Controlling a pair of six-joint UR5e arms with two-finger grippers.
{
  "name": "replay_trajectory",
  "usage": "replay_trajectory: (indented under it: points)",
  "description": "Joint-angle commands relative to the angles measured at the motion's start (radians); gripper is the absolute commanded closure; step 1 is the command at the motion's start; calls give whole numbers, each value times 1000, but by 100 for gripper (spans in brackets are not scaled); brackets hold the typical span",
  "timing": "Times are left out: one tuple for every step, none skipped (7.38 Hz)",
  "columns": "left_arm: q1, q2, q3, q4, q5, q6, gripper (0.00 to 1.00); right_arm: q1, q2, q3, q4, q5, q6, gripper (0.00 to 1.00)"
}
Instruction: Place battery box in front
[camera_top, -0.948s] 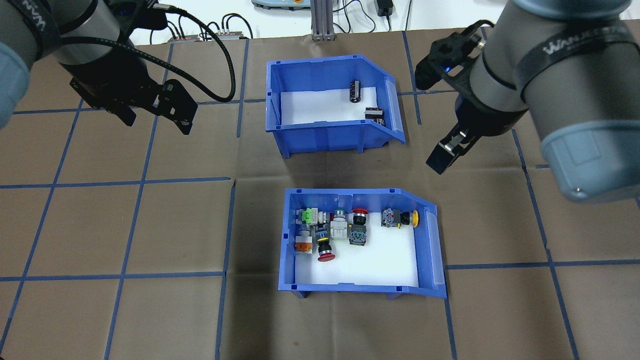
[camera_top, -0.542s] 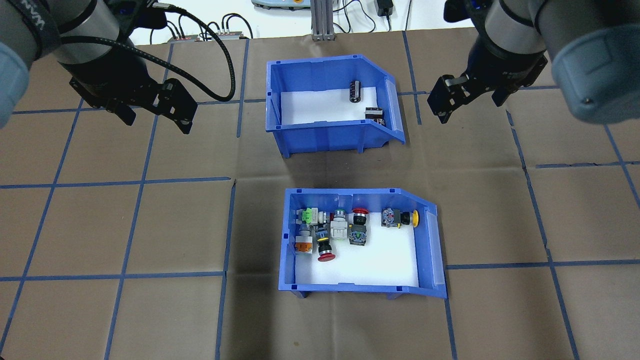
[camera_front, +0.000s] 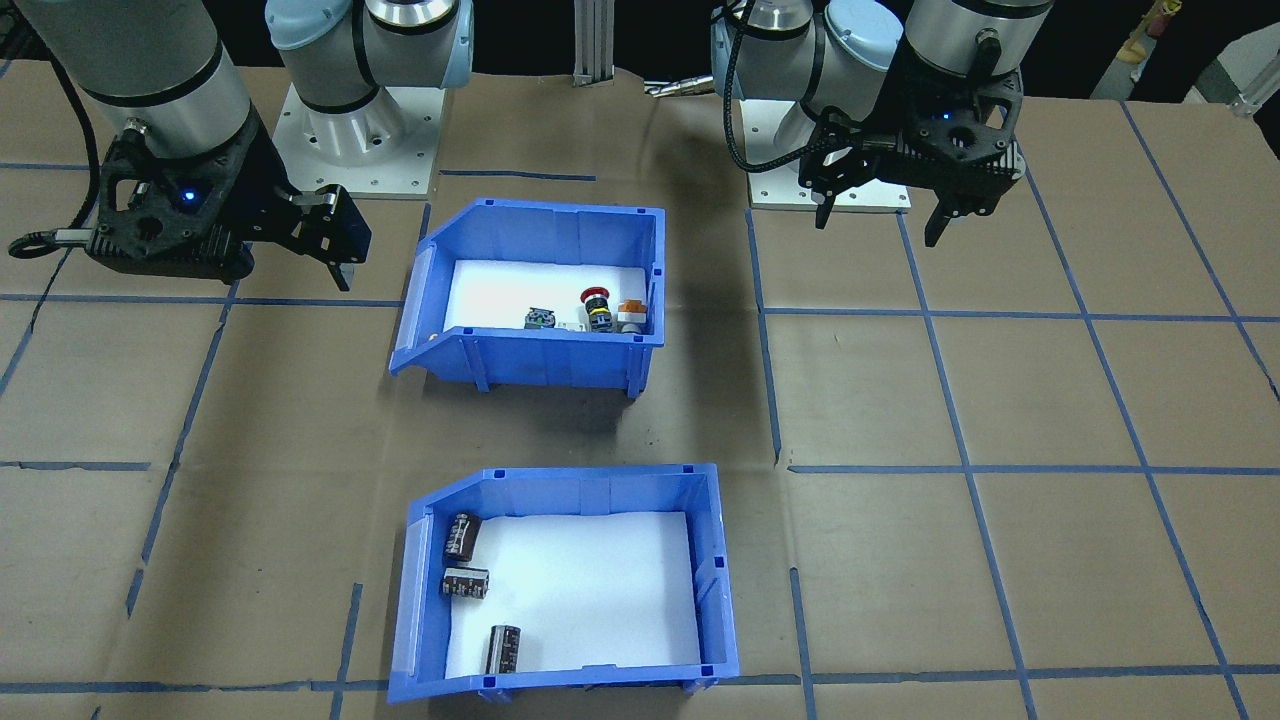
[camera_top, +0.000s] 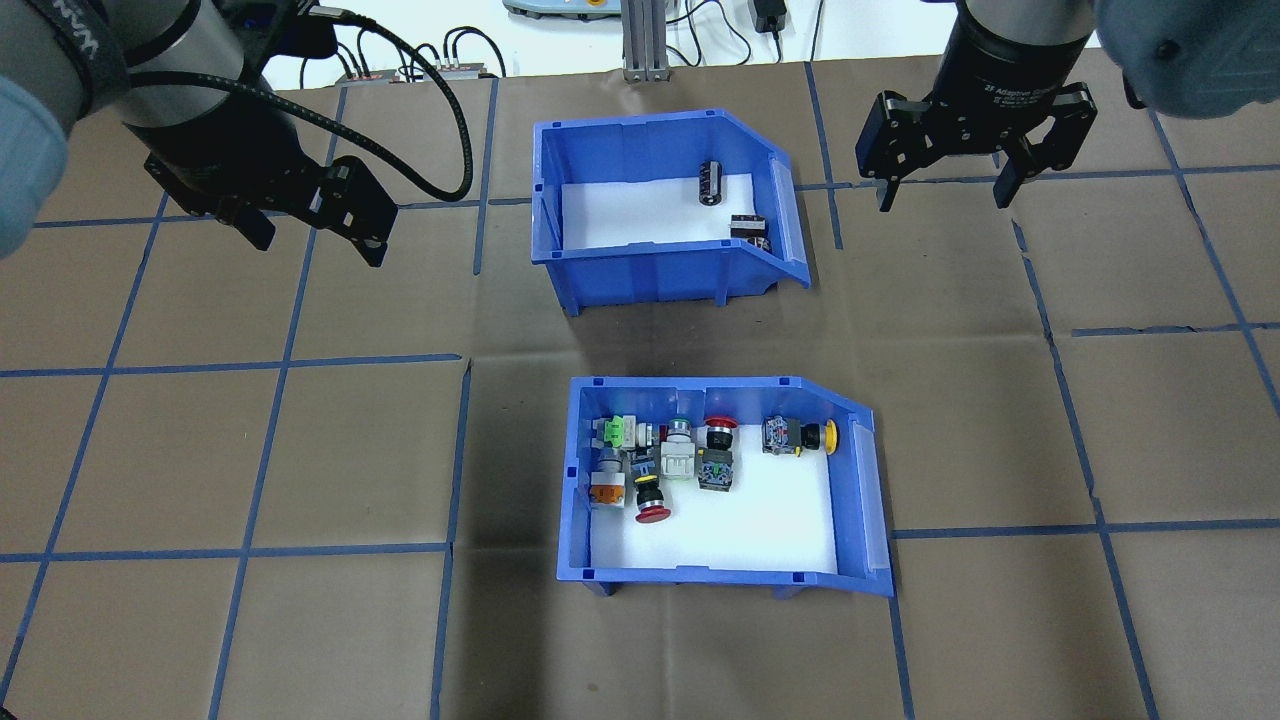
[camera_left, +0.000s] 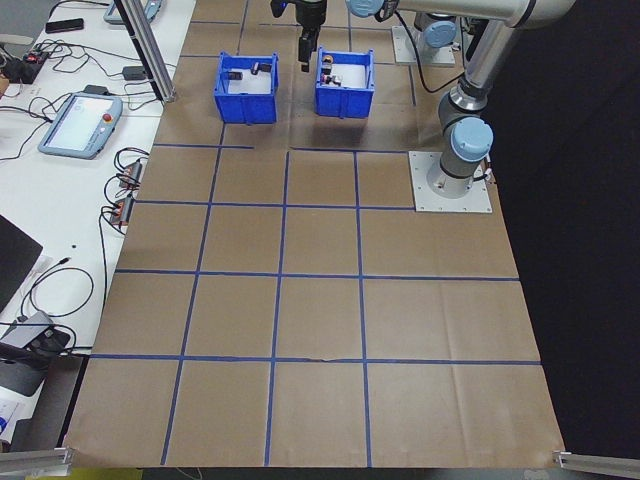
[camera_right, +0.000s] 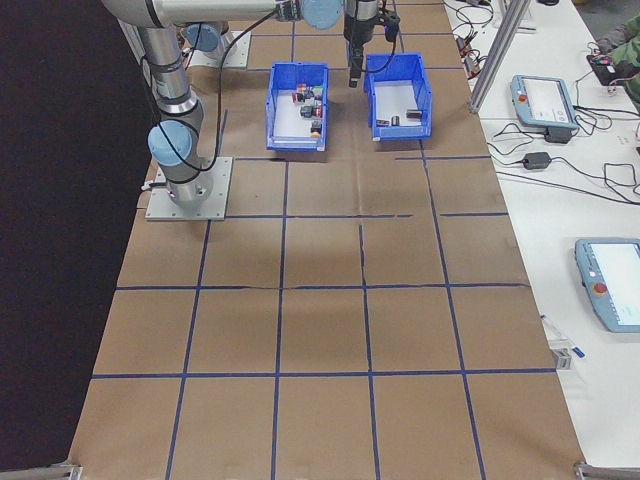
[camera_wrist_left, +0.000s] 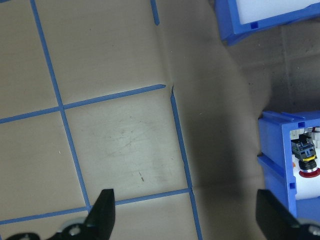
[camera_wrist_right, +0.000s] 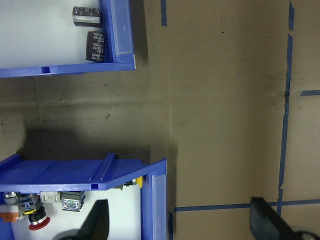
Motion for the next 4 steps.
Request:
replay_trajectory:
  points:
    - [0,2,3,-1,4,-1,1,-15,-12,48,-13,0,5,0]
    - [0,0,4,-1,3,-2,1,-15,-12,48,-41,-4,2,0]
    - [-6,0,6,-10,1,-2,1,-15,-13,48,-42,-6,2,0]
    - [-11,2,4,-16,0,-5,1,-15,-13,46,-42,-9,2,0]
